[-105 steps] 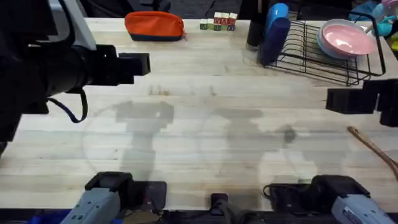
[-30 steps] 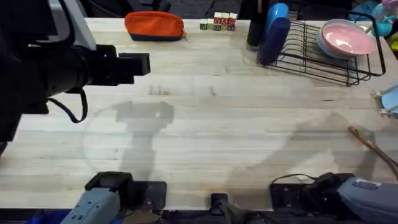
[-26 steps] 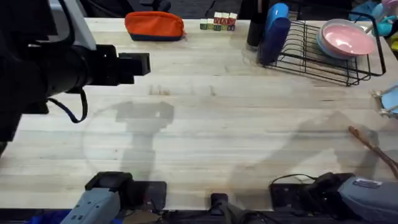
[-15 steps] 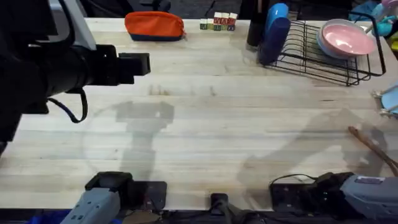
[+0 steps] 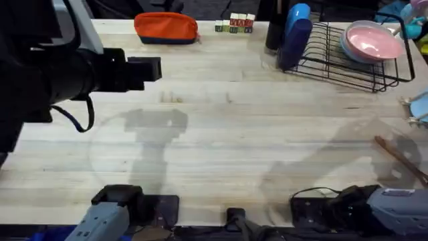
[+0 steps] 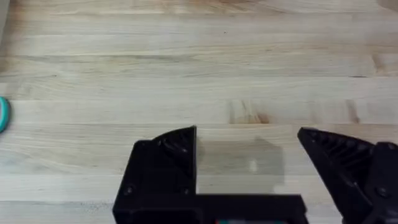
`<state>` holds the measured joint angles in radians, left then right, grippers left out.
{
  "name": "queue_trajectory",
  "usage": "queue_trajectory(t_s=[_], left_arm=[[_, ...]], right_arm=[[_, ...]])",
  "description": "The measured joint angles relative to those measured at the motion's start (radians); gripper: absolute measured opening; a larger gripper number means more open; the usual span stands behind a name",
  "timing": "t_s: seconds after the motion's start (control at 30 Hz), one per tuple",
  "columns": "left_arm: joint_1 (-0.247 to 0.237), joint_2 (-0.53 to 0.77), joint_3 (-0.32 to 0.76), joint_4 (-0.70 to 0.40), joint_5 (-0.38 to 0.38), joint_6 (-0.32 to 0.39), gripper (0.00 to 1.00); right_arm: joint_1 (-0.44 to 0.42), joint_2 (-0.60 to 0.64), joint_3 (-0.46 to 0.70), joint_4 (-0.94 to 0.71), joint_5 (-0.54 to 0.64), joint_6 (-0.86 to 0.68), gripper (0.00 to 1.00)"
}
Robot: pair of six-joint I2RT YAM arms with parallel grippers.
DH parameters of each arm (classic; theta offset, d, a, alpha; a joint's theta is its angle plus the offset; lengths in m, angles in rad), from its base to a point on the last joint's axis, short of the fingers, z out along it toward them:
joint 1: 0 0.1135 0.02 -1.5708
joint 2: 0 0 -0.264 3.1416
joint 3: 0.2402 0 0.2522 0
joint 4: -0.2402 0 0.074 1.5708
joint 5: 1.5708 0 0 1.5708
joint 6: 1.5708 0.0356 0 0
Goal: Pick up the spoon on the table one by one and put them onto the rack
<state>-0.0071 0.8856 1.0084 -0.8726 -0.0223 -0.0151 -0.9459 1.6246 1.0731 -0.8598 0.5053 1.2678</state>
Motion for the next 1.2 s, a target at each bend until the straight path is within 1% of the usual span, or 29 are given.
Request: queue_trajectory(t_s=[0.23, 0.27, 0.37, 0.43, 0.5, 0.57, 0.73, 0.8, 0.83, 0.9, 1.2], left_arm=[[0.0, 0.0, 0.0, -0.001, 0.0, 0.0, 0.993], [0.0, 0.0, 0.0, -0.003, 0.0, 0.0, 0.994], [0.0, 0.0, 0.0, -0.003, 0.0, -0.001, 0.993], [0.0, 0.0, 0.0, -0.003, 0.0, -0.001, 0.993], [0.0, 0.0, 0.0, -0.003, 0.0, -0.001, 0.993], [0.0, 0.0, 0.0, -0.003, 0.0, -0.001, 0.993], [0.0, 0.0, 0.0, -0.003, 0.0, -0.001, 0.993], [0.0, 0.0, 0.0, -0.003, 0.0, -0.001, 0.993], [0.0, 0.0, 0.0, -0.003, 0.0, -0.001, 0.993], [0.0, 0.0, 0.0, -0.003, 0.0, -0.001, 0.994], [0.0, 0.0, 0.0, -0.003, 0.0, -0.002, 0.993]], right_arm=[[0.0, 0.0, -0.12, 0.116, -0.008, 0.0, 0.994], [-0.001, -0.003, -0.145, 0.165, -0.018, 0.001, 0.993], [-0.001, -0.01, -0.158, 0.186, -0.027, 0.002, 0.93], [-0.001, -0.012, -0.162, 0.193, -0.027, 0.004, 0.913], [-0.001, -0.013, -0.163, 0.198, -0.027, 0.003, 0.841], [-0.001, -0.013, -0.163, 0.202, -0.026, 0.004, 0.709], [-0.001, -0.013, -0.165, 0.186, -0.022, 0.0, 0.281], [-0.001, -0.013, -0.165, 0.168, -0.016, -0.003, 0.127], [-0.001, -0.013, -0.165, 0.163, -0.011, -0.002, 0.068], [-0.001, -0.015, -0.165, 0.163, -0.009, -0.003, 0.04], [-0.001, -0.015, -0.165, 0.163, -0.008, -0.022, 0.033]])
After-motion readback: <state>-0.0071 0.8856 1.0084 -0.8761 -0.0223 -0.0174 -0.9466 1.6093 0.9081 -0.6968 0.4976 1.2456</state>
